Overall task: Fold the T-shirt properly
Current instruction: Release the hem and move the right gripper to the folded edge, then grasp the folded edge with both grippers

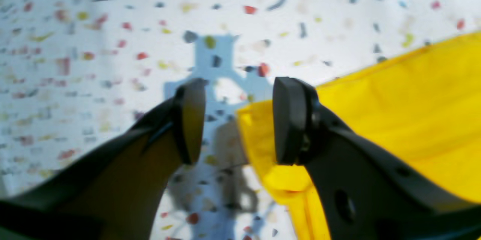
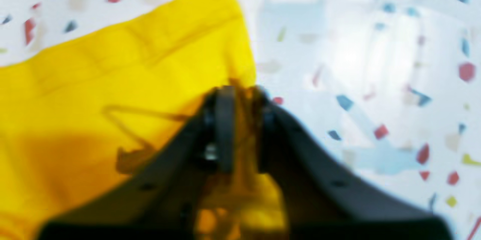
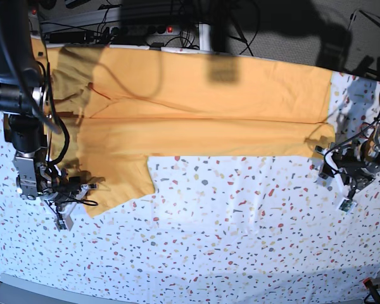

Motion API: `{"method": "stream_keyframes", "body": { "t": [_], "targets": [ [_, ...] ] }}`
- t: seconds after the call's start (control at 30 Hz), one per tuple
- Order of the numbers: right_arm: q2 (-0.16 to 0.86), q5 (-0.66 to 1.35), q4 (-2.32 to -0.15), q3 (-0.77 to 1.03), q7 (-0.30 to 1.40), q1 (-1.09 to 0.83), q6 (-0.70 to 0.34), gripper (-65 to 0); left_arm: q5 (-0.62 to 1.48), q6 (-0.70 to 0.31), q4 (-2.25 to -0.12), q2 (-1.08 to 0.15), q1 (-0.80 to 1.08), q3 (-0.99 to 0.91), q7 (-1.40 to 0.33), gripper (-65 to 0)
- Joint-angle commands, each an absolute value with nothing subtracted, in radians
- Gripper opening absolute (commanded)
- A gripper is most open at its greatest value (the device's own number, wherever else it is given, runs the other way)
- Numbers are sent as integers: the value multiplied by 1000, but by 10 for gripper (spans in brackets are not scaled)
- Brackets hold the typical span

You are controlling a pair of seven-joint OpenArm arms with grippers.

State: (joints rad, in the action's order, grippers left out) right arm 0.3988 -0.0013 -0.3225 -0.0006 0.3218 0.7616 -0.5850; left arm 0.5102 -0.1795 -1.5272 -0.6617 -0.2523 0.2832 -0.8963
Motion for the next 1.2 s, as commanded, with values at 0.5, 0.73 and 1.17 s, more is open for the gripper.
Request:
{"method": "stream_keyframes", "body": {
  "t": [0.5,0.73,1.17],
  "targets": [
    [432,-27,-330,-1,356,784,-595,-650,649,-255,-1369,-612,-266,276,-822,-366],
    [432,-27,-330,-1,356,784,-594,-650,595,-258,-1374,-594,-263,276,-833,-366],
    [432,-27,-330,-1,356,784,-594,-650,504,-162,-1374,-601,-282,276,-839,-366]
  ]
}}
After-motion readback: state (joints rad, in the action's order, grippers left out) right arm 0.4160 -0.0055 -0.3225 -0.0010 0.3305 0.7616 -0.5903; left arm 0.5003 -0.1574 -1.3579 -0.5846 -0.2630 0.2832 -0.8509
